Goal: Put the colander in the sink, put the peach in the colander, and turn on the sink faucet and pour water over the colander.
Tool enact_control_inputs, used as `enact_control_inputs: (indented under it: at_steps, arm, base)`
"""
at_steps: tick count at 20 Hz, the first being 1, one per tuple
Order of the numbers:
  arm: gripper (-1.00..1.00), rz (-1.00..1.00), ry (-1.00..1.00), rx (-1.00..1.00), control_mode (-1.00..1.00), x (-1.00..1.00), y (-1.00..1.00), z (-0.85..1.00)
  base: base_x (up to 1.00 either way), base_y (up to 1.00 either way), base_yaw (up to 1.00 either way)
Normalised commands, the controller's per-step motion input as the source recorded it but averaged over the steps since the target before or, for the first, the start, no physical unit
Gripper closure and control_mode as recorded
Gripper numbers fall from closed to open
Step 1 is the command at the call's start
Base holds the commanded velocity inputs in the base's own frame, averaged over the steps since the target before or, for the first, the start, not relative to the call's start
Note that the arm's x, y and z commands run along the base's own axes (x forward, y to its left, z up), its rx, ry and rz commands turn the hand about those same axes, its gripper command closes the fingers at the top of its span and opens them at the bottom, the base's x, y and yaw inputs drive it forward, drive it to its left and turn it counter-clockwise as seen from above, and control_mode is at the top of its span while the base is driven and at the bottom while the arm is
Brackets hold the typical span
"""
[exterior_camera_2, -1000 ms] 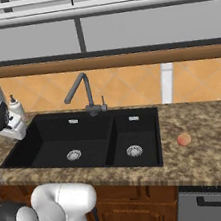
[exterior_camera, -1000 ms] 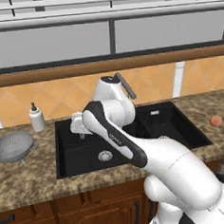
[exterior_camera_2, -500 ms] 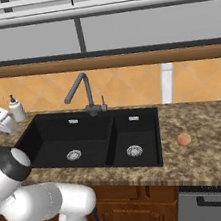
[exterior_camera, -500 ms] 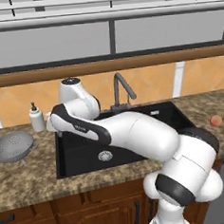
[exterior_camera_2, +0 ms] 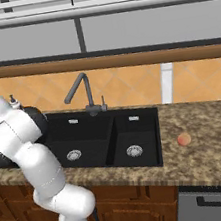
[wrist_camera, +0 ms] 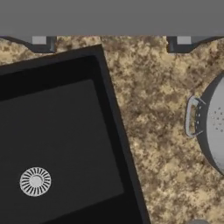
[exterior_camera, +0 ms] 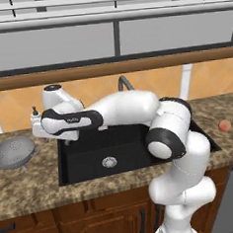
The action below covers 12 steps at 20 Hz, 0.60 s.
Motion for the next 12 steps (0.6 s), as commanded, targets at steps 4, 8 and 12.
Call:
enact_control_inputs:
  at_steps: [4, 8, 12]
  arm:
    - [-1.00, -0.10, 0.00, 0.01, -1.00, 0.46, 0.55, -0.33]
    - [-1.00, -0.08, 0.03, 0.03, -1.00, 0.45, 0.51, -0.15]
    - [-1.00, -0.02, 0.10, 0.00, -1.00, 0.39, 0.46, -0.01]
  base:
    - [0.00, 0.00, 0.00]
    - [0.00, 0.00, 0.00]
    - [0.00, 0.00, 0.00]
